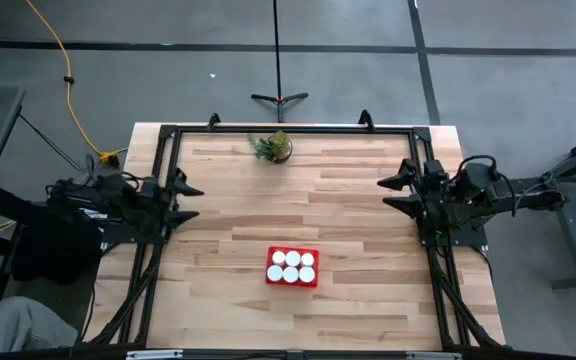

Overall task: Pick and place pill bottles into a basket
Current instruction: Return to Home Position

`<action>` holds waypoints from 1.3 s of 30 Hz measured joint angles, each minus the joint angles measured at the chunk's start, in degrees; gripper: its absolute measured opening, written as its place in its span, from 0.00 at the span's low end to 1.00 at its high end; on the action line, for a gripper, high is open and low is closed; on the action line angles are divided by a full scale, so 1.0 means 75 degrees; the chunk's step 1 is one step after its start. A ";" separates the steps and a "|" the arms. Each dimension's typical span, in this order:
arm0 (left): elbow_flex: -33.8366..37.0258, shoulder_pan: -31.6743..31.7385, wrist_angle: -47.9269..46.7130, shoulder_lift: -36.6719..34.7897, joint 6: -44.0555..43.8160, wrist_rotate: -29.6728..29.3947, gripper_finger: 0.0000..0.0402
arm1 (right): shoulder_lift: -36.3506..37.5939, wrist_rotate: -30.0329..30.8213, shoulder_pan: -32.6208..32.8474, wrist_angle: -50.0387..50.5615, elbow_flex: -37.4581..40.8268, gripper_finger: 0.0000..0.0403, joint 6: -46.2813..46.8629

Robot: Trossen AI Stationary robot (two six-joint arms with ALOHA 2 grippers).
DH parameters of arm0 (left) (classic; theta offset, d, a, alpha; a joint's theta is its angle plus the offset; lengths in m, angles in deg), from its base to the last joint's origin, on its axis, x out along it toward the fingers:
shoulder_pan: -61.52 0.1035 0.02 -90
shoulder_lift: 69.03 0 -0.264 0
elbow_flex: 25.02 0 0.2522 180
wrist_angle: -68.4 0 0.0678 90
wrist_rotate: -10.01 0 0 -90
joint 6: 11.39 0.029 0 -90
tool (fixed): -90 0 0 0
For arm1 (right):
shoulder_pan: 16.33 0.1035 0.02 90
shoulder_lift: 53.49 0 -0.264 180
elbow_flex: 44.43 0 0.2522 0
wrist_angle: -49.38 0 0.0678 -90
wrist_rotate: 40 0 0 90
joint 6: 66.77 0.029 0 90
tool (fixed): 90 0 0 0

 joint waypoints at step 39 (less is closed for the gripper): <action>0.1282 0.3012 0.1546 0.0008 -0.1427 0.2455 0.71 | 0.2037 0.1007 -0.0003 0.1517 0.0020 0.63 -0.1370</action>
